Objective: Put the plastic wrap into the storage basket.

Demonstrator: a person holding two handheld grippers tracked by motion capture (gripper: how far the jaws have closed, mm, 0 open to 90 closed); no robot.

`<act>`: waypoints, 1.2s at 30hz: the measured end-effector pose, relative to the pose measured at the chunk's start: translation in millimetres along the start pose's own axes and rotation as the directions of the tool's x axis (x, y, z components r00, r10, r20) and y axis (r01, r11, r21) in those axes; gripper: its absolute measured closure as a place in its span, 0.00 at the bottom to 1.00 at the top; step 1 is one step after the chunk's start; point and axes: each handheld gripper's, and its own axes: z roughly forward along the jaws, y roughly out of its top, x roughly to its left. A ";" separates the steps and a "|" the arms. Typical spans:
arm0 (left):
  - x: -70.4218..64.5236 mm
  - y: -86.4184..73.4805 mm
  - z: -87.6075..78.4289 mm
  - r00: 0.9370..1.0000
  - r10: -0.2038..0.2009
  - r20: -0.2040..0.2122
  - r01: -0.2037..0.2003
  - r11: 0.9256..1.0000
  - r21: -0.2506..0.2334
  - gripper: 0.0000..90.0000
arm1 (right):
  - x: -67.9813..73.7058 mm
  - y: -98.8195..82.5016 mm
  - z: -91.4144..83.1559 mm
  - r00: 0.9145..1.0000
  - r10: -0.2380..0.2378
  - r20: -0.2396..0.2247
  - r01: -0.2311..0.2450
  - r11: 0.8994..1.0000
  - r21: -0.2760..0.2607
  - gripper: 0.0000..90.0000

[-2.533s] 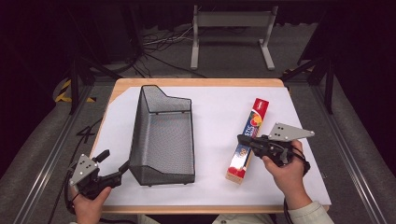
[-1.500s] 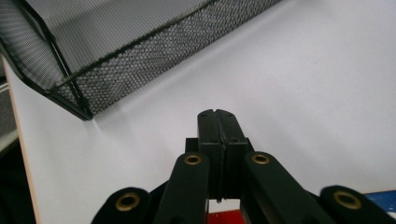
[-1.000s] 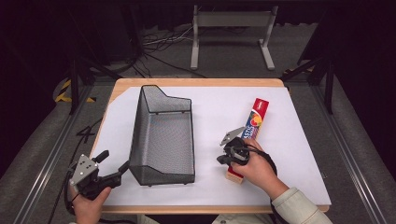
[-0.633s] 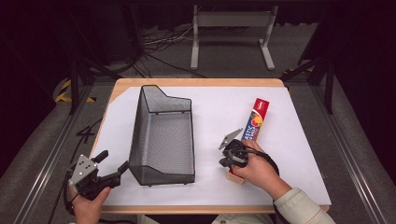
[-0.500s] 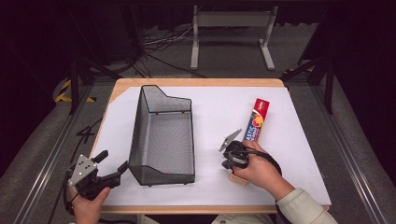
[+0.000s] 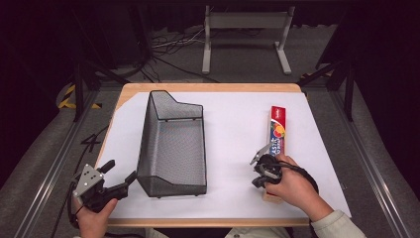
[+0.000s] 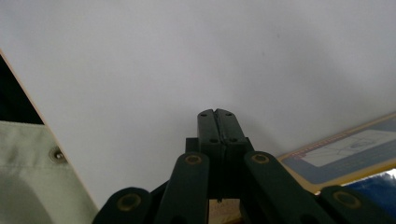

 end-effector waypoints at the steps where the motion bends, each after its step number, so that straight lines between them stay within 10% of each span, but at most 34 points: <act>1: 0.0 0.0 0.0 1.000 0.000 0.000 0.000 1.000 0.000 0.20 | -1.0 -3.5 -1.7 1.000 0.002 -0.007 -0.002 1.000 -0.015 1.00; 10: 0.8 0.0 0.8 1.000 -0.005 0.002 0.005 1.000 0.003 0.20 | -17.0 -36.4 -17.5 0.993 0.119 0.009 -0.119 0.992 0.032 1.00; 22: -0.6 0.3 2.7 1.000 -0.008 0.002 0.008 1.000 0.006 0.20 | -44.2 -83.9 -41.6 0.956 0.285 0.063 -0.286 0.958 -0.001 1.00; 31: 0.1 0.8 4.1 1.000 -0.003 0.004 0.003 1.000 0.010 0.20 | -42.3 -82.4 -46.5 0.970 0.242 0.012 -0.239 0.964 -0.120 0.96; 35: 0.2 1.0 4.1 1.000 -0.005 0.005 0.005 1.000 0.007 0.20 | -37.8 -81.2 -55.7 0.976 0.216 -0.008 -0.209 0.930 -0.304 0.74; 36: 0.2 1.1 4.1 1.000 -0.003 0.005 0.003 1.000 0.007 0.20 | -35.3 -81.4 -58.2 0.980 0.200 0.004 -0.182 0.900 -0.396 0.69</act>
